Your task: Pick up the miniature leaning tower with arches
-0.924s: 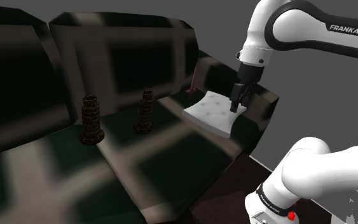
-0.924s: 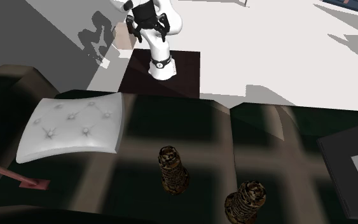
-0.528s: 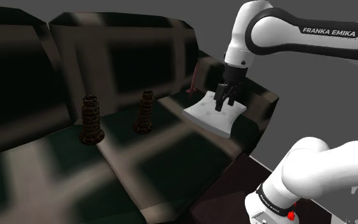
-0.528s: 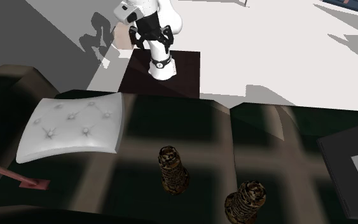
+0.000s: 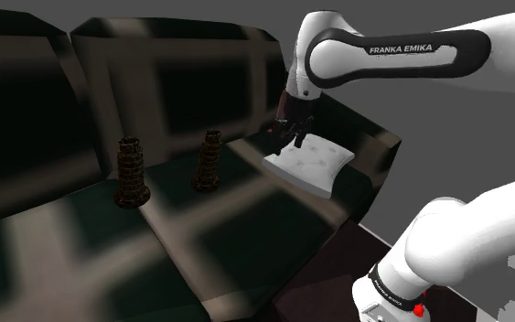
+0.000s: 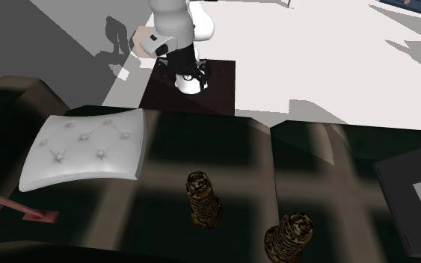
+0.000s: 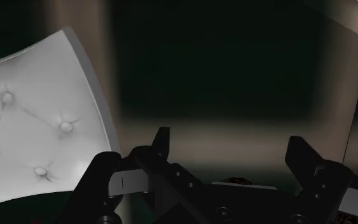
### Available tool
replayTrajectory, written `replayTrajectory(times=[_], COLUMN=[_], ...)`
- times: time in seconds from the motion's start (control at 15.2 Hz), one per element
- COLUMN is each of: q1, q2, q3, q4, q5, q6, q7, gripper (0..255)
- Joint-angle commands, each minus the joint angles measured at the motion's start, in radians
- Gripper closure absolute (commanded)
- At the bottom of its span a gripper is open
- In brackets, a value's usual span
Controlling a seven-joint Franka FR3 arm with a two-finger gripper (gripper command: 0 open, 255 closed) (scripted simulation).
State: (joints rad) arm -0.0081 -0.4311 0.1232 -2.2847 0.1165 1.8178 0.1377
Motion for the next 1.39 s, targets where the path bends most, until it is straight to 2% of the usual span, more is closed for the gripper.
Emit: replayTrajectory(times=[0.0, 0.59, 1.19, 1.32], q1=[0.002, 0.000, 0.041, 0.044], q2=[0.070, 0.387, 0.721, 0.730], q3=[0.025, 0.083, 0.089, 0.087], q4=[0.036, 0.279, 0.639, 0.637], q5=[-0.004, -0.096, -0.232, -0.235], q6=[0.053, 0.196, 0.223, 0.235], q7=[0.035, 0.170, 0.302, 0.305], gripper=[0, 0, 0, 0])
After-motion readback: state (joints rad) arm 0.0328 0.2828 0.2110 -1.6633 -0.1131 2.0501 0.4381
